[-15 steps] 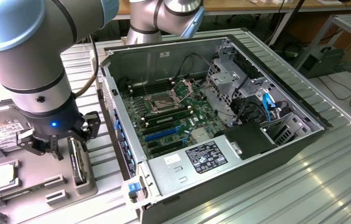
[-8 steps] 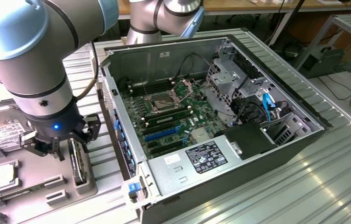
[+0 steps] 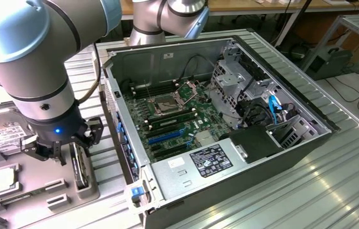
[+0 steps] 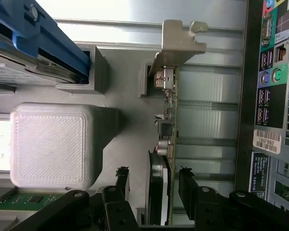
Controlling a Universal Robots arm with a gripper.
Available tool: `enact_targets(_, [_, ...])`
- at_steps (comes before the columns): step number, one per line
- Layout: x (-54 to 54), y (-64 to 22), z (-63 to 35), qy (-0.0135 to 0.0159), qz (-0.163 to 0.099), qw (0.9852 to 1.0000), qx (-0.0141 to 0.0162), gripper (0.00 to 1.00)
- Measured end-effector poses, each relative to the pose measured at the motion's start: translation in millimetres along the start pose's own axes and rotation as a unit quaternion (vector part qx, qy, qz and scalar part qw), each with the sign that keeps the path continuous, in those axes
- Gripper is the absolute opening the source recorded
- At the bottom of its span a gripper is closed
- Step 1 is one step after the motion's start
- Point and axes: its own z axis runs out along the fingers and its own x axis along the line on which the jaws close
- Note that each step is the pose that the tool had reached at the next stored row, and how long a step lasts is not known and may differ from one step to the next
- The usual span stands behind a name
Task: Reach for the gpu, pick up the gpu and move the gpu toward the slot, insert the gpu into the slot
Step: 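Pick up the gpu and move the gpu toward the slot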
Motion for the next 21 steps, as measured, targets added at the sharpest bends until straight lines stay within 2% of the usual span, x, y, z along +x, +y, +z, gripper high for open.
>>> enact_targets(7, [0.1,-1.2,0.0,0.0000,0.000,1.0000,0.0000,0.53])
enact_targets(8, [0.1,-1.2,0.0,0.0000,0.000,1.0000,0.0000,0.46])
enact_targets(10, [0.1,-1.2,0.0,0.0000,0.000,1.0000,0.0000,0.46])
enact_targets(11, [0.1,-1.2,0.0,0.0000,0.000,1.0000,0.0000,0.39])
enact_targets(16, [-0.1,-1.2,0.0,0.0000,0.000,1.0000,0.0000,0.38])
enact_targets(17, [-0.2,-1.2,0.0,0.0000,0.000,1.0000,0.0000,0.30])
enact_targets(21, [-0.2,-1.2,0.0,0.0000,0.000,1.0000,0.0000,0.28])
